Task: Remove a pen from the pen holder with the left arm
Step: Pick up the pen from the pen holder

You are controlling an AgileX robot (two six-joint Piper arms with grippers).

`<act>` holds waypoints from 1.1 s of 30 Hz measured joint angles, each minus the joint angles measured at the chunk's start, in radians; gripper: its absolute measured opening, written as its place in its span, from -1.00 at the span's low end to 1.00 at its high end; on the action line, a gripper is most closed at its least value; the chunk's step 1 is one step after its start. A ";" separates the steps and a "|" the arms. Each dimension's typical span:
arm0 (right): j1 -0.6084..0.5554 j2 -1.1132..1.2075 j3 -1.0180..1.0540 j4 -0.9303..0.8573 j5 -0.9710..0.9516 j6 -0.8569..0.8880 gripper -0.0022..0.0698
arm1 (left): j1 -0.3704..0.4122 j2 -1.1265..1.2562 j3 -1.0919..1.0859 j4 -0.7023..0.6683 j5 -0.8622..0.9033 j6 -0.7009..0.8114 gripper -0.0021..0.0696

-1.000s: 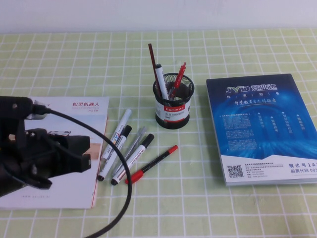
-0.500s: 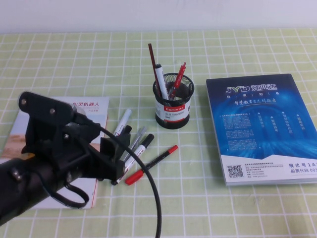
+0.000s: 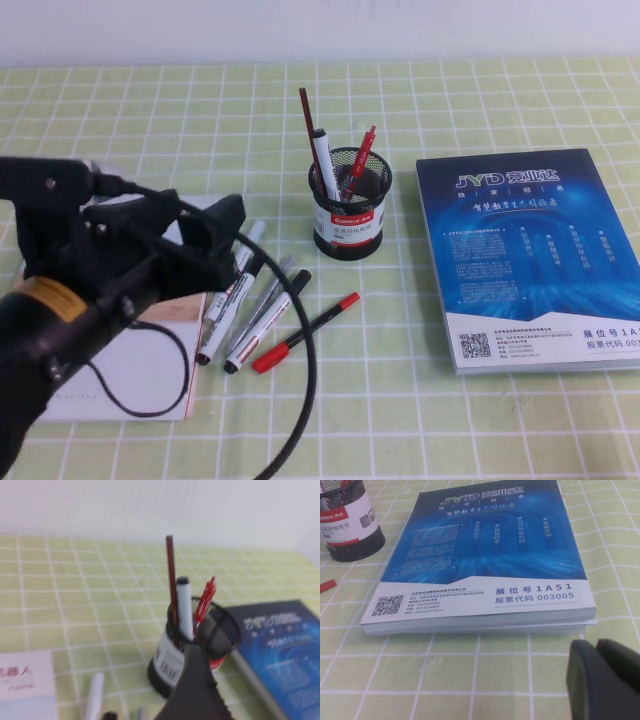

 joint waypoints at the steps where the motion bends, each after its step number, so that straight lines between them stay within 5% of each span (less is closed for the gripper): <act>1: 0.000 0.000 0.000 0.000 0.000 0.000 -0.98 | 0.004 0.015 0.000 0.079 -0.030 -0.093 0.37; 5: 0.000 0.000 0.000 0.000 0.000 0.000 -0.98 | 0.015 0.112 0.000 0.226 -0.205 -0.292 0.37; 12: 0.000 0.000 0.000 0.000 0.000 0.000 -0.98 | 0.018 0.350 -0.058 0.277 -0.467 -0.455 0.37; 25: 0.000 0.000 0.000 0.000 0.000 0.000 -0.98 | 0.108 0.609 -0.386 0.486 -0.368 -0.637 0.37; 33: 0.000 0.000 0.000 0.000 0.000 0.000 -0.98 | 0.162 0.759 -0.578 0.664 -0.329 -0.875 0.37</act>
